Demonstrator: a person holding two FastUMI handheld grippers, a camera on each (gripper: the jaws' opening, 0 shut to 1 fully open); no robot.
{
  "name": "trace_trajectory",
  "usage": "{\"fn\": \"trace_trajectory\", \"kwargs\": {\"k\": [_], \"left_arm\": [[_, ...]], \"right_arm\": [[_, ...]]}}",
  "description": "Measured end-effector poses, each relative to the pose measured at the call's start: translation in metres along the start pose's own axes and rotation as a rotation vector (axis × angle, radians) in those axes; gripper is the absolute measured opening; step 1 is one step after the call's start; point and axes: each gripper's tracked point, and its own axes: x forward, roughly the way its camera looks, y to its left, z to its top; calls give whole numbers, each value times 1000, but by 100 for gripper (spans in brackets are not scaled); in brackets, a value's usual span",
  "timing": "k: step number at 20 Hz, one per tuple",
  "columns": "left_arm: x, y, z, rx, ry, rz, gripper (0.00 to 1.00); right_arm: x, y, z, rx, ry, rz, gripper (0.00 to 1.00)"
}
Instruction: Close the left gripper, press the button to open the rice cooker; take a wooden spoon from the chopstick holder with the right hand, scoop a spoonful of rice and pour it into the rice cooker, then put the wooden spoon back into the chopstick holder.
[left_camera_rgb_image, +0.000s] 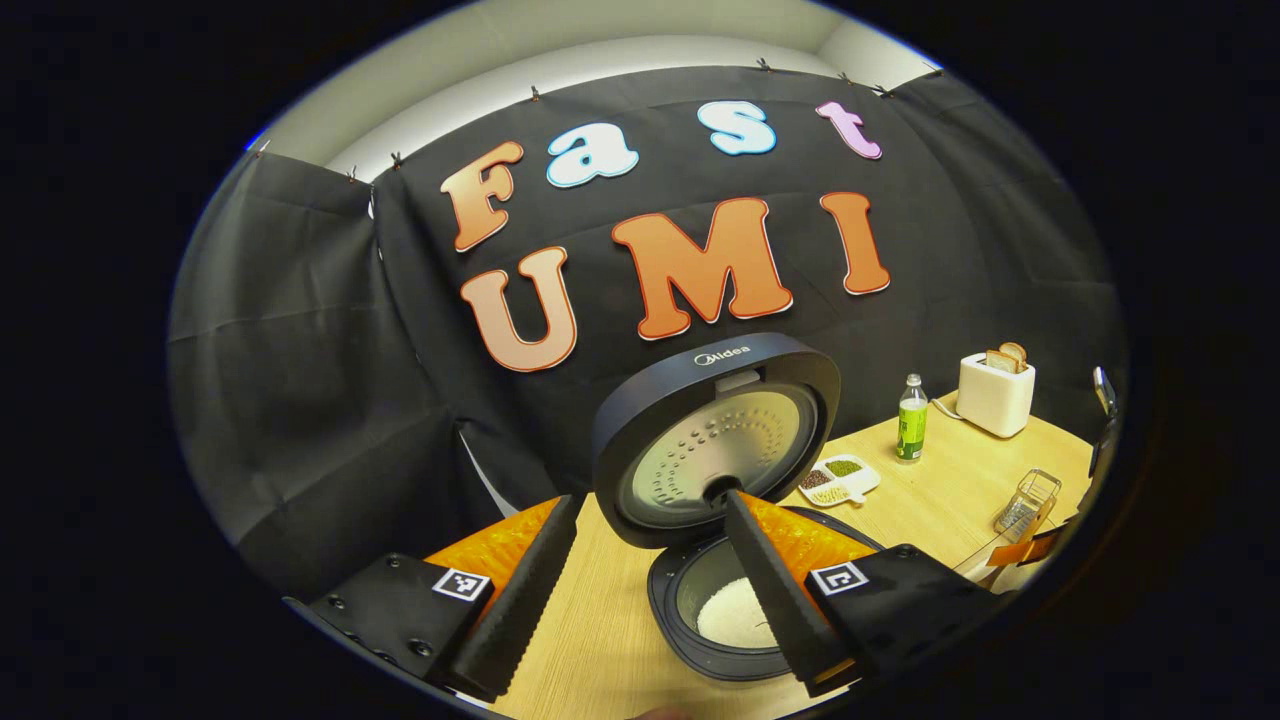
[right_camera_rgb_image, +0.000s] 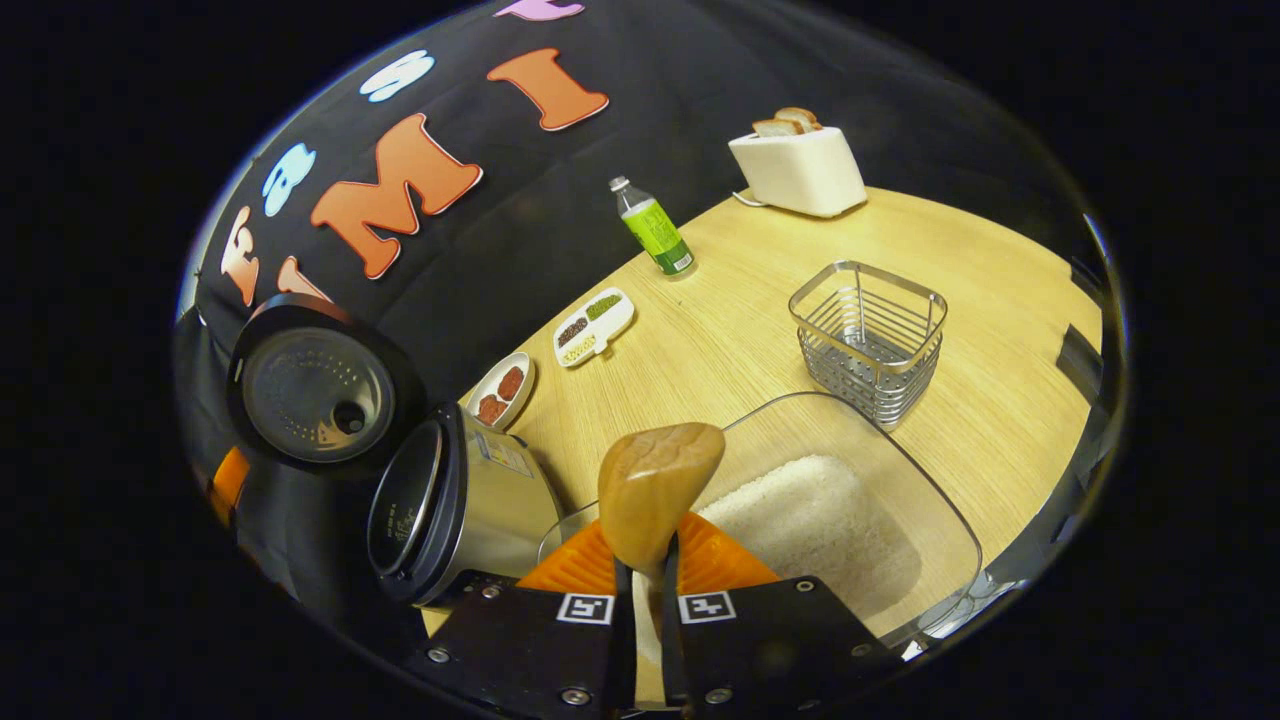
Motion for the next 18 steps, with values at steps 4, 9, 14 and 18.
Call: {"fn": "trace_trajectory", "kwargs": {"k": [4, 9, 14, 18], "left_arm": [[3, -1, 1, -5, 6, 3, 100], [6, -7, 4, -2, 5, 3, 100], [8, -18, 13, -22, 2, 20, 94], [6, -32, 25, -31, -15, 33, 100]], "right_arm": [[1, 1, 1, 115, 75, 93, 10], [-3, -11, 11, 223, 110, 160, 10], [-15, -28, 30, 307, 139, 227, 9], [-29, -36, 60, 392, 144, 306, 9]]}}
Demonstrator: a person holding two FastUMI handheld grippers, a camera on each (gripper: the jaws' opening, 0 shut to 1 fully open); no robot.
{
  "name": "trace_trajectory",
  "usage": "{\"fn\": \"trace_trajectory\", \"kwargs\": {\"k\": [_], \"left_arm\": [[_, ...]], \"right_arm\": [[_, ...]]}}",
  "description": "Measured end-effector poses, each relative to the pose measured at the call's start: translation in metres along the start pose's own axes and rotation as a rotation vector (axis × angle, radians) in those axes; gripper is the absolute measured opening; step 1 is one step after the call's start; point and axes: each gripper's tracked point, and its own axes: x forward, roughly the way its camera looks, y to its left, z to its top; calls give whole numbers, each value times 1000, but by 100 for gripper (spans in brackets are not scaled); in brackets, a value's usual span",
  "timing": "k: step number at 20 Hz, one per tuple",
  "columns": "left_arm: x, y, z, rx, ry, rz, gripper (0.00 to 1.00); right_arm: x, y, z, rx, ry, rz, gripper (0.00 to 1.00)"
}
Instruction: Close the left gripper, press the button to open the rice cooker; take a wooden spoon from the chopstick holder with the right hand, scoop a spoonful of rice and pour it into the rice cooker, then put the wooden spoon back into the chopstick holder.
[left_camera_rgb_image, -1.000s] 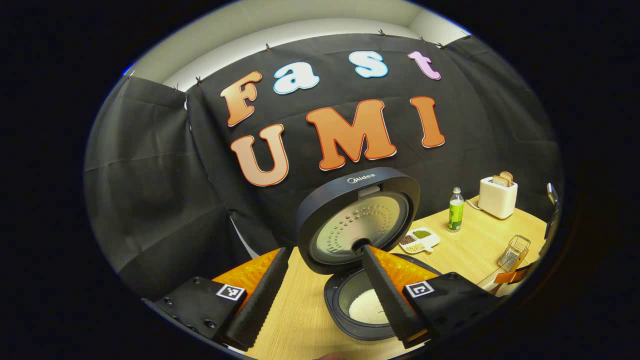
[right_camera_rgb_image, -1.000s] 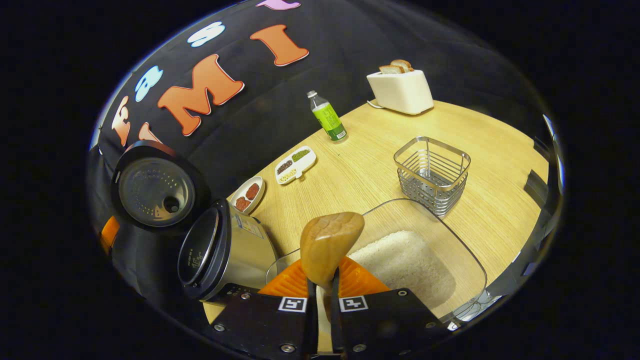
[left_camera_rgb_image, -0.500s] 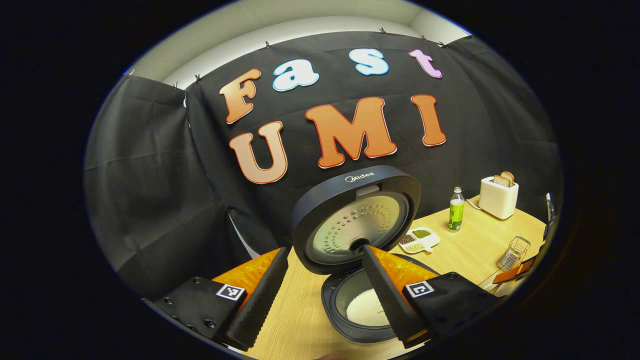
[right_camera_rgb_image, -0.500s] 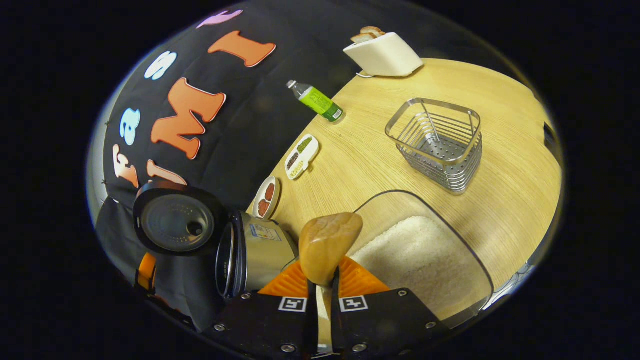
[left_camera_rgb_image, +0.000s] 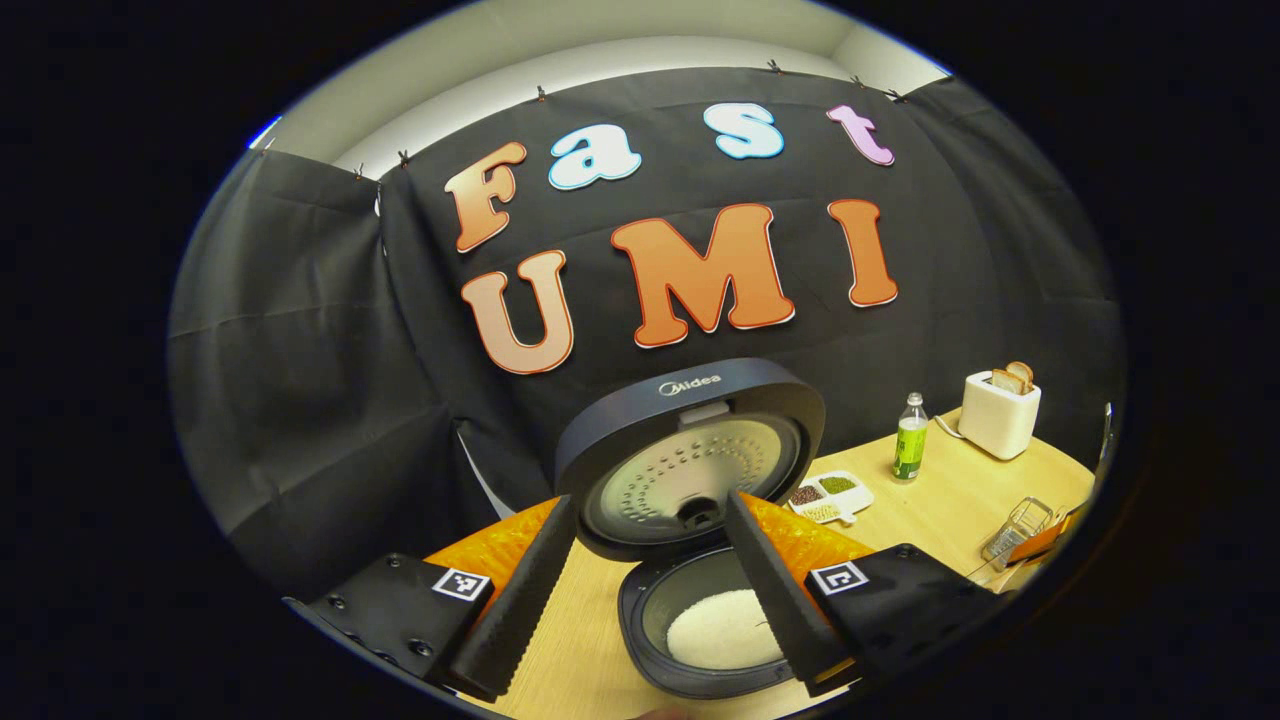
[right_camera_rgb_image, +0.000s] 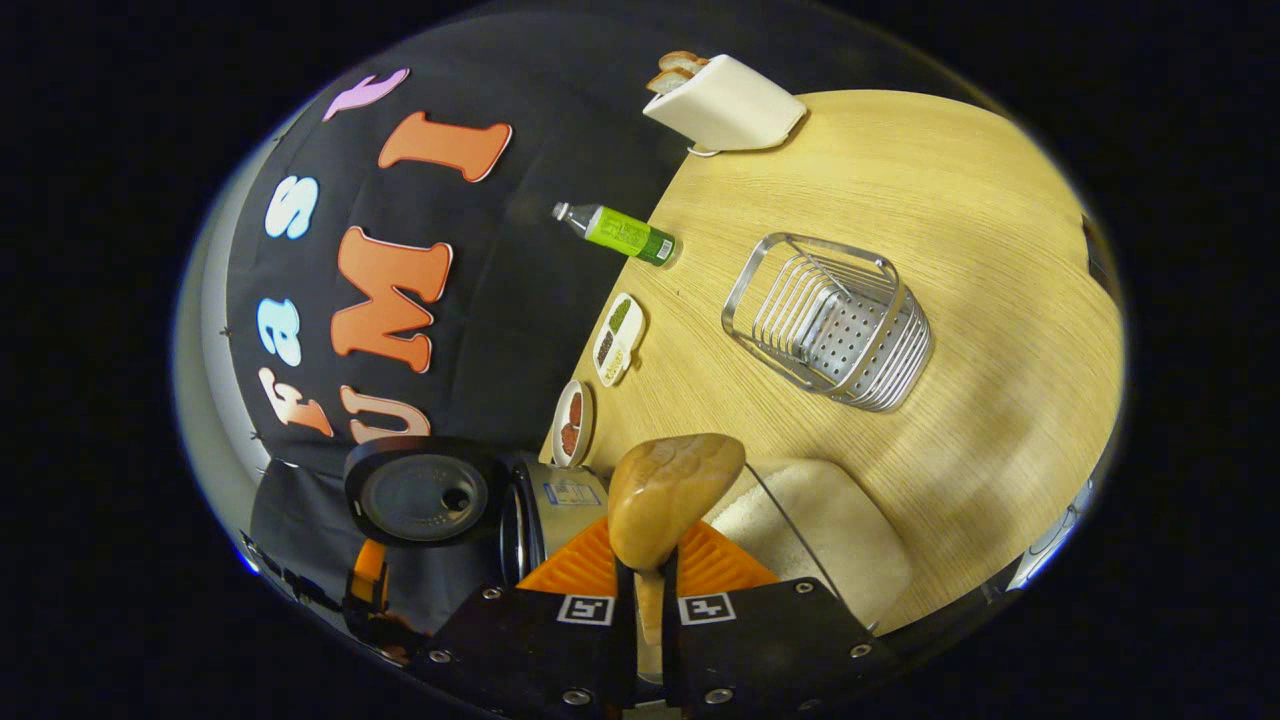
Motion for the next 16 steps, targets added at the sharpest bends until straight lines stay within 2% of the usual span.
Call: {"fn": "trace_trajectory", "kwargs": {"k": [2, 3, 4, 10, 13, 15, 16], "left_arm": [[-1, -8, 6, -7, -9, 9, 100], [-3, -11, 9, -12, -13, 14, 94], [-4, -13, 11, -17, -16, 21, 100], [-14, -14, 5, -54, 8, 97, 100], [-18, -3, -4, -54, 36, 148, 100], [-25, 5, -9, -70, 49, 181, 94], [-28, 12, -11, -73, 51, 202, 100]], "right_arm": [[-6, 8, 13, 40, 6, 52, 9], [-6, 11, 20, 60, 6, 77, 9], [-5, 16, 29, 88, 5, 106, 9], [-12, 50, 56, 272, 31, 280, 10], [-15, 80, 62, 312, 62, 361, 9], [-9, 101, 62, 311, 92, 392, 9], [-4, 110, 62, 302, 109, 397, 9]]}}
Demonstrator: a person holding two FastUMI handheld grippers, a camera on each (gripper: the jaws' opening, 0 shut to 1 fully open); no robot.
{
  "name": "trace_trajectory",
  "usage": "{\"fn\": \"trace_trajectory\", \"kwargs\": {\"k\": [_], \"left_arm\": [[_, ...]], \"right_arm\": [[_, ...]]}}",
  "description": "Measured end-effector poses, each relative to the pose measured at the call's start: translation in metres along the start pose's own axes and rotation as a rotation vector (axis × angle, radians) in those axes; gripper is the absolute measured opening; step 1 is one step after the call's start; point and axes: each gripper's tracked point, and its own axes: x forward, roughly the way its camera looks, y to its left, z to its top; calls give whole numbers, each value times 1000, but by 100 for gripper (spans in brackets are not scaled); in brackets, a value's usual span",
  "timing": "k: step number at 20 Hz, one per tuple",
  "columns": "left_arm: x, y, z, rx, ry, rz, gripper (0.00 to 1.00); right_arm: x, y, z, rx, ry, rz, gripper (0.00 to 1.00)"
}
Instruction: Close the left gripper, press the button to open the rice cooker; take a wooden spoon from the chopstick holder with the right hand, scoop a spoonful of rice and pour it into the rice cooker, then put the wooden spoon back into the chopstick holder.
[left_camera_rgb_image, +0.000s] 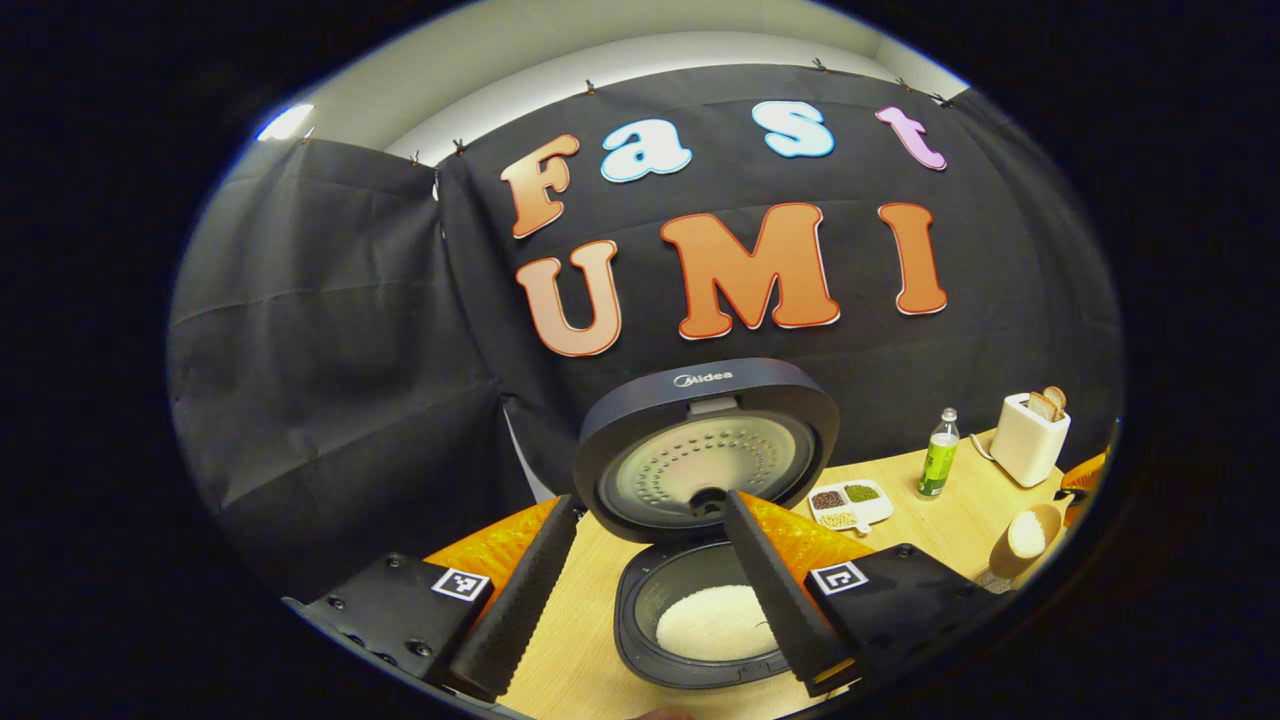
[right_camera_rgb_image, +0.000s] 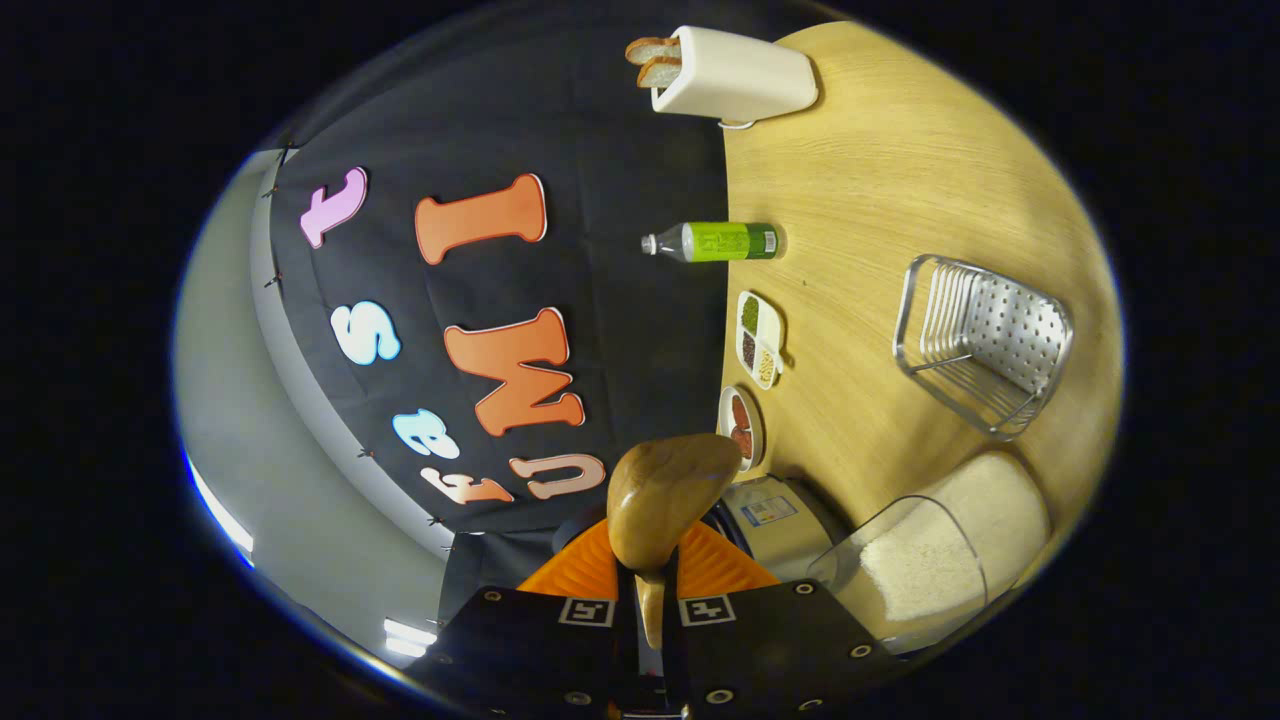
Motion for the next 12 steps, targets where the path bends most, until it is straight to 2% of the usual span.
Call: {"fn": "trace_trajectory", "kwargs": {"k": [5, 10, 11, 12], "left_arm": [[-14, 36, -12, -24, 13, 100, 100], [-28, 70, -22, -30, 20, 180, 100], [-30, 76, -23, -30, 22, 193, 94], [-32, 82, -24, -29, 25, 208, 94]], "right_arm": [[46, 31, -21, -13, 85, 16, 9], [91, 41, -50, -58, 150, -16, 9], [98, 43, -56, -59, 163, -20, 9], [107, 43, -61, -77, 170, -31, 9]]}}
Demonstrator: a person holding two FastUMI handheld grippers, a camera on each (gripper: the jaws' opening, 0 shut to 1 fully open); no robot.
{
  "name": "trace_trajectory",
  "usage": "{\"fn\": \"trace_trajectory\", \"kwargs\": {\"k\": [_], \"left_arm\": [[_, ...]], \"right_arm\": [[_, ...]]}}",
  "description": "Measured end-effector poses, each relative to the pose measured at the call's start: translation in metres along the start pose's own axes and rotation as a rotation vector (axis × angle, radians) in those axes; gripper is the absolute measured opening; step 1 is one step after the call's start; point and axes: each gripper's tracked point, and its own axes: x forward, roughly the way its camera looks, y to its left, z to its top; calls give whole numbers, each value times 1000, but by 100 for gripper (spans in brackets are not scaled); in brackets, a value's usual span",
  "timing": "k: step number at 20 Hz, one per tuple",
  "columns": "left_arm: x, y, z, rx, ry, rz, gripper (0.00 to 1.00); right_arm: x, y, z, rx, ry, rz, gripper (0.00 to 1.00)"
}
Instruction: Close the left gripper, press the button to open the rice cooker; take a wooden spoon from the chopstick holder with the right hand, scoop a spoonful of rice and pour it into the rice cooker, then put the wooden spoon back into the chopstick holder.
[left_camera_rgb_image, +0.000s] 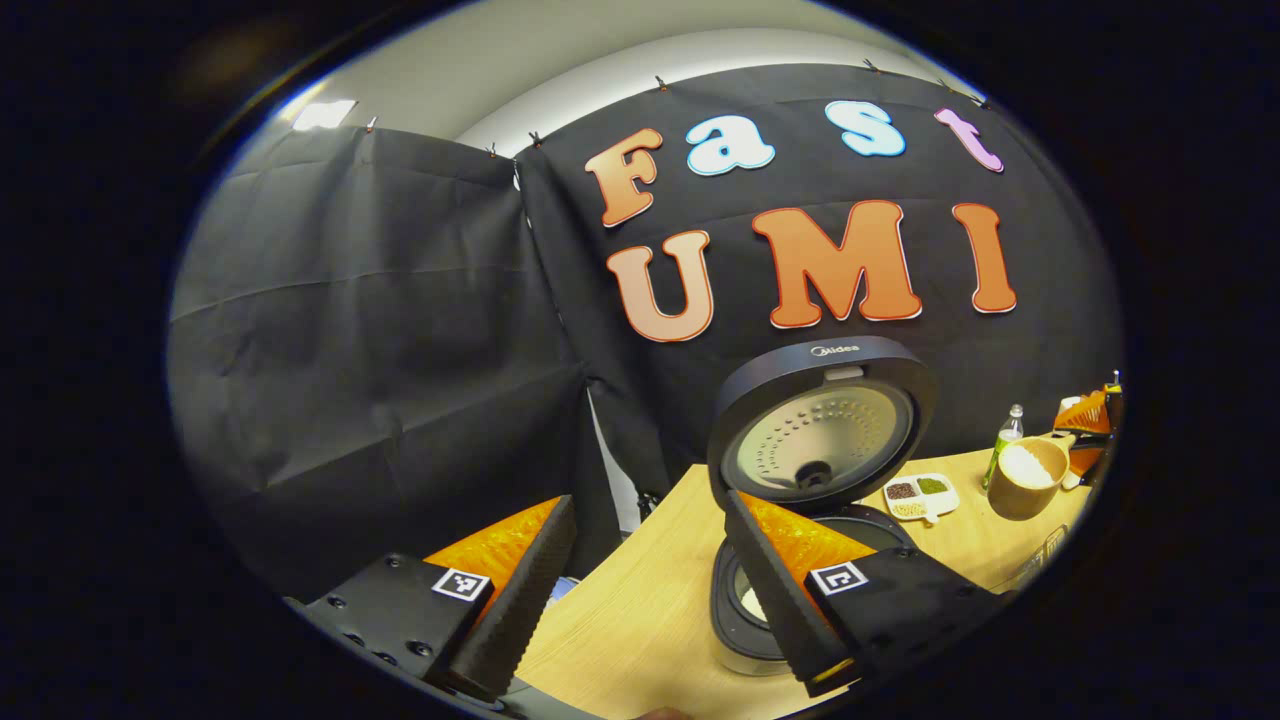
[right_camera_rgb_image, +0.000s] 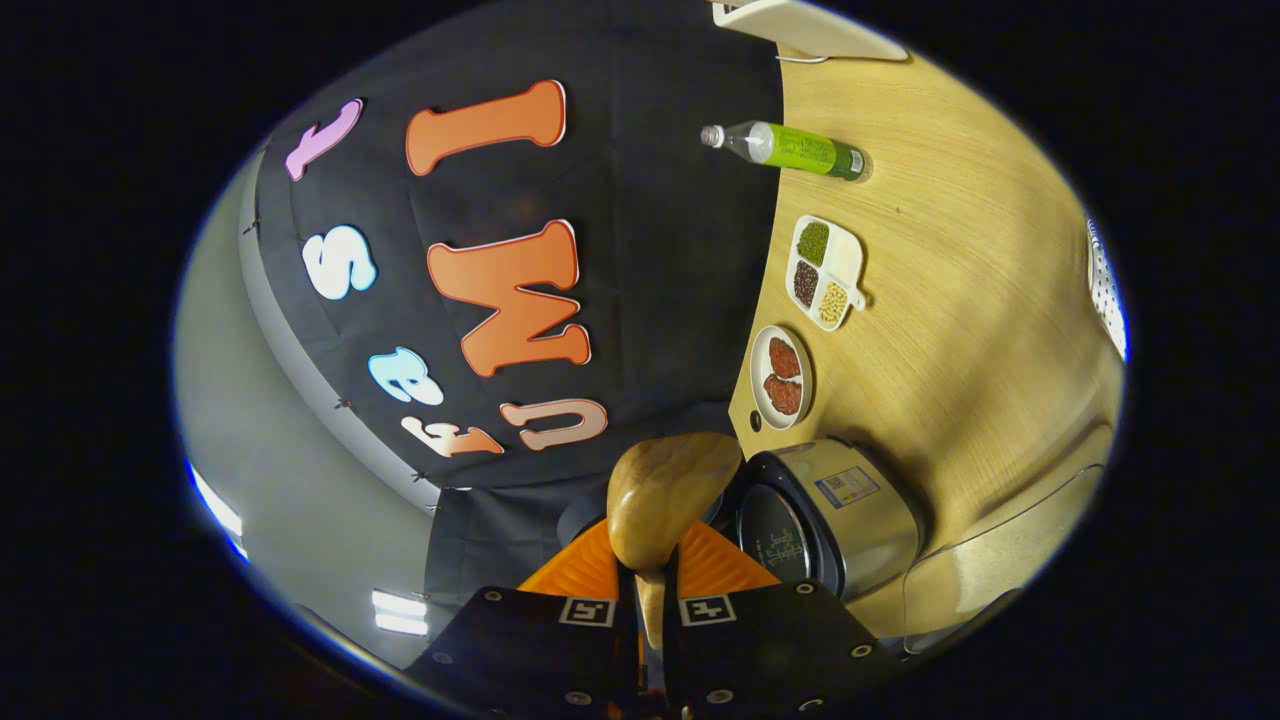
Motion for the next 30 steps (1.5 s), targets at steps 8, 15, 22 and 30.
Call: {"fn": "trace_trajectory", "kwargs": {"k": [8, 15, 22, 30], "left_arm": [[-7, 34, -9, 5, 12, 69, 100], [-9, 53, -22, 2, 31, 103, 94], [-8, 67, -35, -9, 49, 131, 100], [-17, 87, -54, -28, 79, 163, 94]], "right_arm": [[54, 3, -12, -220, -31, -135, 9], [85, -2, -31, -470, -63, -254, 9], [105, 1, -56, -835, -94, -321, 9], [115, -1, -75, -1048, -116, -349, 9]]}}
